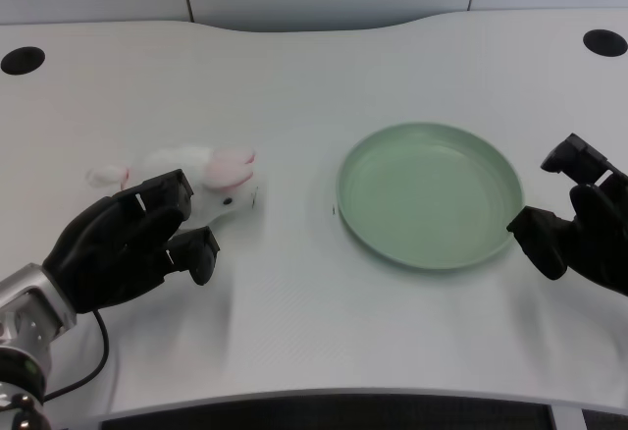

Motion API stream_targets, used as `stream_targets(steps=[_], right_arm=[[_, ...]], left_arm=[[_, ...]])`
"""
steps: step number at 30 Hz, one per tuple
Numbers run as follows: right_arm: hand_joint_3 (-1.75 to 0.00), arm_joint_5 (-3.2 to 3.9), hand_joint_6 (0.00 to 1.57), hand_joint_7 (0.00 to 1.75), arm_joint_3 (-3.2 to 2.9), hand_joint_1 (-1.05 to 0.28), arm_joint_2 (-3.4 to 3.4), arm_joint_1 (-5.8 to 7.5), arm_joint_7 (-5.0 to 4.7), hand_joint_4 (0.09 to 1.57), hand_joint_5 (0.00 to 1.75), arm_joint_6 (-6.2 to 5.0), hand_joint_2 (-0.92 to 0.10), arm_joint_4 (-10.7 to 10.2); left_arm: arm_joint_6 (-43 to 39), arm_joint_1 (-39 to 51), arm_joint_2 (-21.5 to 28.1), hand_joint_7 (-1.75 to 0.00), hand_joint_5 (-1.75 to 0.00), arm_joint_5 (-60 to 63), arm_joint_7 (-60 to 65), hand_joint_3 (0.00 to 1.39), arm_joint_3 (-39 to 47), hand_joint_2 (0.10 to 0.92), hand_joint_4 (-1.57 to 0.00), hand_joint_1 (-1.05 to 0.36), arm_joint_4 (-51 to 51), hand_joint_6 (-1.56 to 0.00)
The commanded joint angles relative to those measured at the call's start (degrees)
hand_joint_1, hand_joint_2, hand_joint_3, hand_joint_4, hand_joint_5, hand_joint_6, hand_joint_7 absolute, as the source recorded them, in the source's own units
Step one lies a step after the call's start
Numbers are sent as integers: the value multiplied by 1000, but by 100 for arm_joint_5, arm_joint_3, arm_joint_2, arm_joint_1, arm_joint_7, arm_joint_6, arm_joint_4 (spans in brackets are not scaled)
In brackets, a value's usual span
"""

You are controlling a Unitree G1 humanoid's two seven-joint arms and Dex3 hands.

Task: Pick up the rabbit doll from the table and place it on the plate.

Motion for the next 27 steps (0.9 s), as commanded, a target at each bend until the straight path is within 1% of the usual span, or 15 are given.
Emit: stream_targets(steps=[1,4,5,6,7,9,11,12,14,16,21,24,25,26,27], right_arm=[[-58,37,756,1746,-2,-548,-29,25,-27,1022,1746,12,-921,28],[-57,27,748,1746,12,-550,-13,13,-50,1018,1746,28,-921,30],[-57,-57,748,1746,100,-549,97,-129,-97,1016,1746,44,-921,105],[-61,-118,758,1746,167,-535,178,-237,-133,1019,1746,55,-921,165],[-63,-157,763,1746,216,-531,230,-312,-158,1020,1746,59,-921,211],[-66,-201,768,1746,266,-527,279,-405,-167,1022,1746,78,-921,276],[-65,-285,789,1746,345,-527,371,-582,-179,1033,1746,171,-918,374],[-64,-311,797,1746,368,-526,385,-635,-203,1036,1746,226,-917,403],[-58,-330,806,1746,377,-522,377,-665,-220,1040,1746,265,-909,426],[-56,-333,811,1746,375,-525,366,-666,-212,1044,1746,250,-910,433],[-55,-305,807,1746,347,-520,344,-660,-129,1045,1746,254,-918,450],[-54,-305,792,1746,336,-527,331,-638,-113,1035,1746,198,-920,448],[-54,-300,790,1746,328,-528,316,-635,-94,1033,1746,212,-920,452],[-55,-296,788,1746,323,-528,306,-634,-79,1031,1746,227,-921,456],[-57,-299,788,1746,320,-529,292,-627,-87,1031,1746,217,-921,453]], left_arm=[[84,-9,118,-1497,-1746,30,-49,109,12,921,-675,-539,3,-623],[107,7,134,-1388,-1746,16,-45,109,38,921,-646,-538,-4,-656],[70,181,257,-1375,-1746,-65,-64,110,143,921,-640,-543,-75,-656],[43,312,349,-1338,-1746,-125,-77,85,222,921,-610,-566,-132,-660],[29,402,408,-1324,-1746,-166,-85,76,276,921,-599,-573,-176,-661],[7,513,463,-1312,-1746,-200,-82,69,329,921,-591,-580,-249,-664],[-58,764,545,-1299,-1746,-286,-97,75,448,921,-568,-584,-425,-654],[-23,831,564,-1297,-1746,-319,-95,78,480,921,-561,-583,-487,-651],[23,881,559,-1264,-1746,-341,-66,60,481,921,-557,-576,-572,-654],[36,896,541,-1261,-1746,-347,-35,60,464,920,-556,-583,-620,-655],[28,887,519,-1260,-1746,-323,41,44,431,919,-561,-593,-654,-657],[-31,912,462,-1249,-1746,-336,162,39,437,921,-561,-587,-756,-658],[-3,968,386,-1246,-1746,-406,274,38,474,921,-562,-586,-955,-660],[33,1017,330,-1154,-1699,-460,358,59,498,921,-533,-557,-1116,-655],[-59,1150,220,-1118,-1682,-494,535,66,495,921,-524,-547,-1538,-655]])
